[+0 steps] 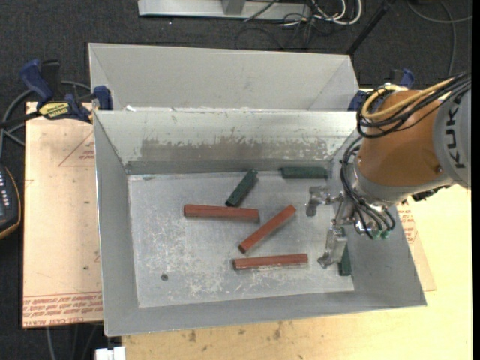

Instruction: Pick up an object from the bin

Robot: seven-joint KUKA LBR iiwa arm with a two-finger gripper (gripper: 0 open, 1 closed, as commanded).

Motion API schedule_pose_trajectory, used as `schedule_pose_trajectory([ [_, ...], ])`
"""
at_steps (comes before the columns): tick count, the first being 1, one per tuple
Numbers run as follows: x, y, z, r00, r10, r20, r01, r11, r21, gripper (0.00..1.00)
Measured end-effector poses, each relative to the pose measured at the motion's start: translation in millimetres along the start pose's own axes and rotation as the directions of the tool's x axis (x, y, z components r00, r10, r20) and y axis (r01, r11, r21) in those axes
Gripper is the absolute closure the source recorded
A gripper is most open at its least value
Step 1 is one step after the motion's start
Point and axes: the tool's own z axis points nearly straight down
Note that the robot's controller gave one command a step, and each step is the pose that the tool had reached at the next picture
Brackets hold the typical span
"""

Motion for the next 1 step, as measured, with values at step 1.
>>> schedule_pose_trajectory([
  [1, 12.7, 25.4, 85.5, 1.000, 0.023, -0.001, -0.023, 1.000, -0.002, 0.00],
])
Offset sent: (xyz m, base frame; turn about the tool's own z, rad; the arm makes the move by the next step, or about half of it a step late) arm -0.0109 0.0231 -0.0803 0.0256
